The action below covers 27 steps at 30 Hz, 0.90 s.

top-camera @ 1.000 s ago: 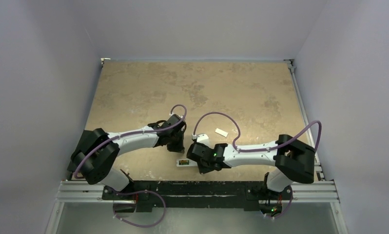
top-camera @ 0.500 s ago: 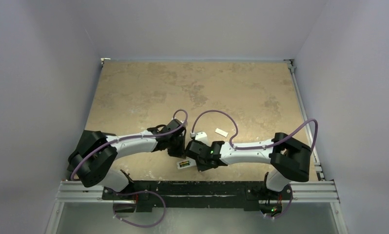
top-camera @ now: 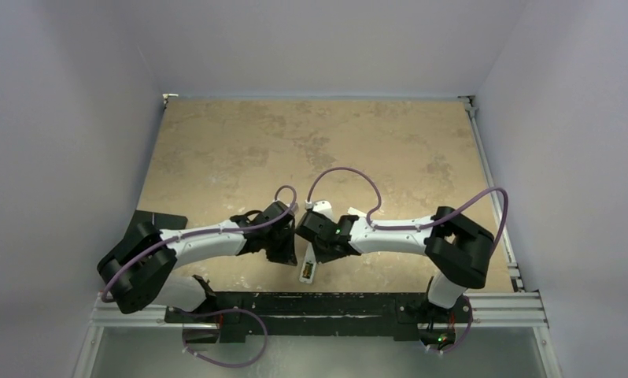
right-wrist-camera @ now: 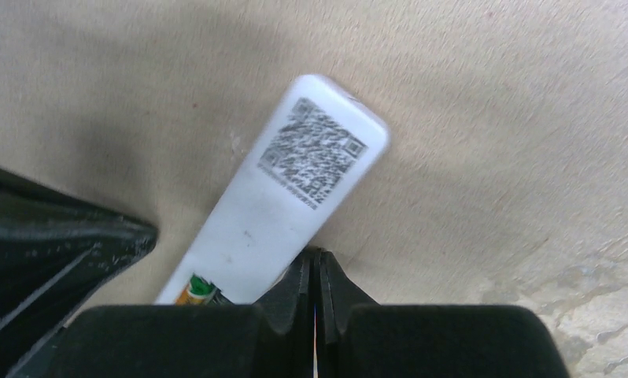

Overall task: Load the batteries into the remote control
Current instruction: Adjust the remote control at the center of the board.

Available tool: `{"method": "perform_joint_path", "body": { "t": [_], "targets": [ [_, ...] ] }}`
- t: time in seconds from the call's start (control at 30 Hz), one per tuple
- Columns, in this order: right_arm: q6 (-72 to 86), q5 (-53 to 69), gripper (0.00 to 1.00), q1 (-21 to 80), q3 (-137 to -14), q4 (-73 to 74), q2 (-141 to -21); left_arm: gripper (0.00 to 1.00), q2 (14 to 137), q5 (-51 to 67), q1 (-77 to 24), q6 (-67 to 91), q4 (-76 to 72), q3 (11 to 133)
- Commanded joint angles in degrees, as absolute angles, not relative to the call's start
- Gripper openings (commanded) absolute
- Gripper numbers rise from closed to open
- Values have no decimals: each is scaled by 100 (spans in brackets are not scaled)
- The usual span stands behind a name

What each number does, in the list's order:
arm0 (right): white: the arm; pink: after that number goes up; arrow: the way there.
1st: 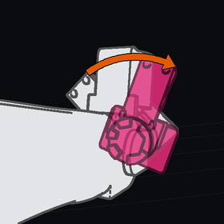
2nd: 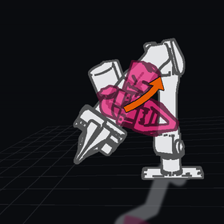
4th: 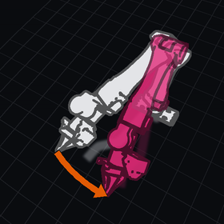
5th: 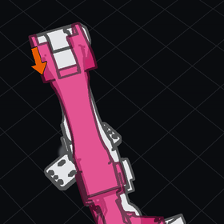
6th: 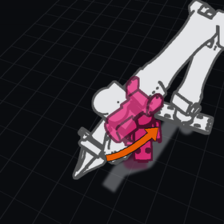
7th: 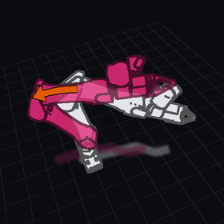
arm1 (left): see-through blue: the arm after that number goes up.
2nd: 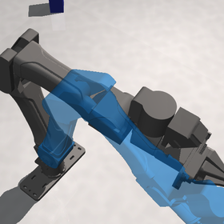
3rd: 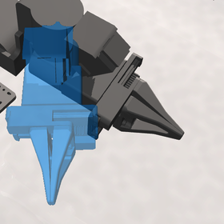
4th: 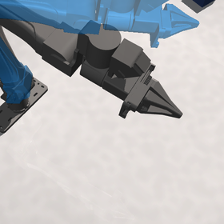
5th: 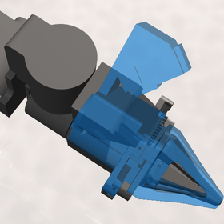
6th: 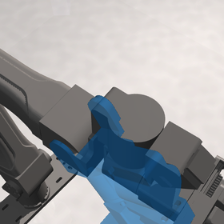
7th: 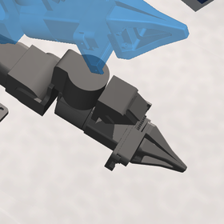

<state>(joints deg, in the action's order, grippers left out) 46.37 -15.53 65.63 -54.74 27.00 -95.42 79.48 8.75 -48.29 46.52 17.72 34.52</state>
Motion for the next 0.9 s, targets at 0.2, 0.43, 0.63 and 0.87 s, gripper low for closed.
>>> {"method": "perform_joint_path", "body": {
  "t": [0.2, 0.43, 0.63, 0.87],
  "targets": [
    [4257, -1884, 0, 6311, -5853, 2395, -9929, 0, 7602, 800, -4928, 4953, 1906, 3099],
    [4042, -1884, 0, 6122, -5991, 2289, -10047, 0, 7515, 750, -4957, 5038, 1868, 3050],
    [3800, -1618, 0, 6049, -6230, 2141, -10221, 0, 7398, 698, -4974, 5125, 1919, 3015],
    [3616, -1253, 0, 6026, -6406, 1977, -10376, 0, 7083, 499, -4975, 5247, 2101, 2992]
  ]
}}
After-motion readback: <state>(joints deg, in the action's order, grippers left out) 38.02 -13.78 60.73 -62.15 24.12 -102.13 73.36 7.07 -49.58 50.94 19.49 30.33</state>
